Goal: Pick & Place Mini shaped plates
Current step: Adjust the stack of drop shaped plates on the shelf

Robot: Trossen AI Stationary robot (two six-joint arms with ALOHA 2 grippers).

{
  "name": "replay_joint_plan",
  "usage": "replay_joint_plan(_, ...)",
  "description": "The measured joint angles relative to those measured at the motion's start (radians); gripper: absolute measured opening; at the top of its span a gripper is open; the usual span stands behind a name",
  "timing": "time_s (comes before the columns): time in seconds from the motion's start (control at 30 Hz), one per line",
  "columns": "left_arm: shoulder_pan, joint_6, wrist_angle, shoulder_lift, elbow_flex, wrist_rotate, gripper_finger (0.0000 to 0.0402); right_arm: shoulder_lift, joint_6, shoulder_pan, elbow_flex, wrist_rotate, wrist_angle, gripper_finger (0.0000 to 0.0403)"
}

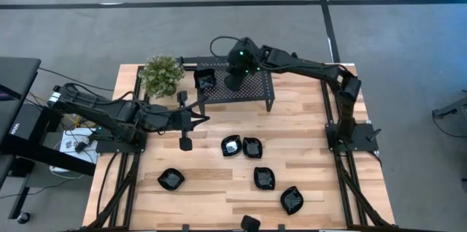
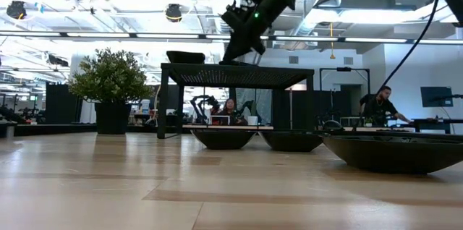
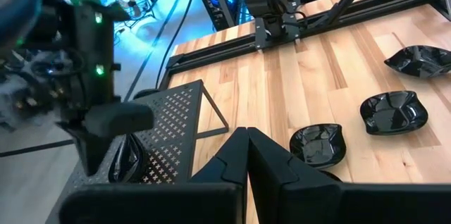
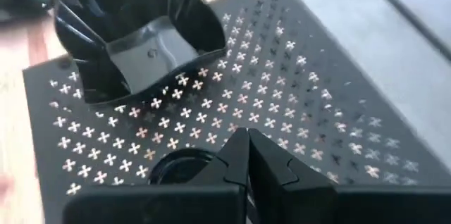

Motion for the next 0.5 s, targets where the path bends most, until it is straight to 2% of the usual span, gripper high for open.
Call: replay_joint_plan(0.5, 0.000, 0.000, 0.000, 0.000, 0.000, 0.000, 0.0008, 0.021, 0.000, -0.020, 0.000, -0.061, -0.065, 0.0000)
